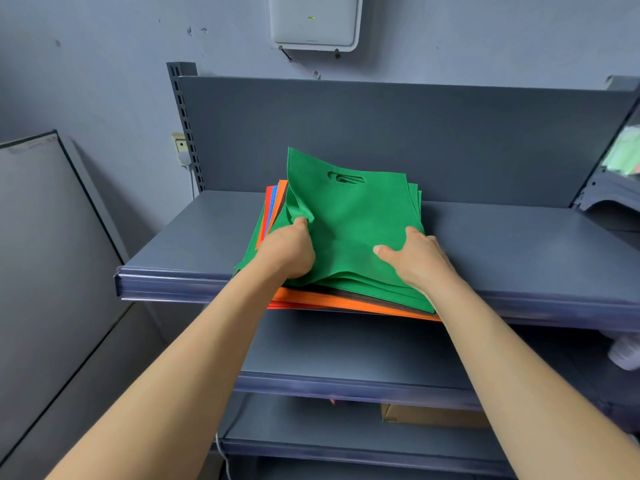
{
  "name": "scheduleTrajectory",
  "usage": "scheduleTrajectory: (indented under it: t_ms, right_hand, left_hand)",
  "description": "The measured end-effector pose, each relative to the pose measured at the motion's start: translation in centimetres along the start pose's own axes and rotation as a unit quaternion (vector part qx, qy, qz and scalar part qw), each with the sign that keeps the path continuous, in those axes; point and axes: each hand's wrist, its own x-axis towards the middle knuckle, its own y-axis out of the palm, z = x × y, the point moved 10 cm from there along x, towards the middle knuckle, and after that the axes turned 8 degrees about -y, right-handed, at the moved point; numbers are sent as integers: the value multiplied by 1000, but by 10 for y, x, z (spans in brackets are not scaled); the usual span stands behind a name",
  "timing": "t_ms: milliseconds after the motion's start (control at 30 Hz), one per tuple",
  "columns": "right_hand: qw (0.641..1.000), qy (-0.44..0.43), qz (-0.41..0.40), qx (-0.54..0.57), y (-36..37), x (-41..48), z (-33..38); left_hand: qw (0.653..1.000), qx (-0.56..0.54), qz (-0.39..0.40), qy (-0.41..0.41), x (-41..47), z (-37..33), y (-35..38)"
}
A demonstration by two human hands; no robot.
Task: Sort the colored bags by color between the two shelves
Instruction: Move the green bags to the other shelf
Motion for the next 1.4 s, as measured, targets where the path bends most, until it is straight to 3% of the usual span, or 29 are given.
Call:
scheduleTrajectory:
  t_ms: [333, 667, 833, 900, 1033, 1133, 1267, 1400]
  right_hand:
    - [1000, 5, -4, 6, -2, 3, 0]
    - [1000, 4, -16, 23, -4, 2, -3]
    - [1000, -4, -17, 25, -6, 4, -2]
    - [1000, -4, -13, 22, -7, 3, -4]
    - [1000, -4, -19, 20, -16, 3, -10]
    - [1000, 0, -27, 13, -25, 4, -16]
    - [999, 14, -35, 23, -33, 4, -22]
    - [997, 42, -57, 43, -42, 3, -32]
  left_hand:
    - [991, -126, -34, 19, -10, -7, -11]
    - [985, -161, 55, 39, -11, -18, -10]
    - [989, -111, -78, 52, -14, -25, -31]
    - [982, -140, -107, 67, -17, -27, -38]
    - [966, -237, -86, 47, -11, -12, -45]
    - [961, -275, -22, -1, 0, 1, -36]
    - [922, -387, 12, -35, 1, 8, -22]
    - [966, -254, -26, -36, 3, 11, -28]
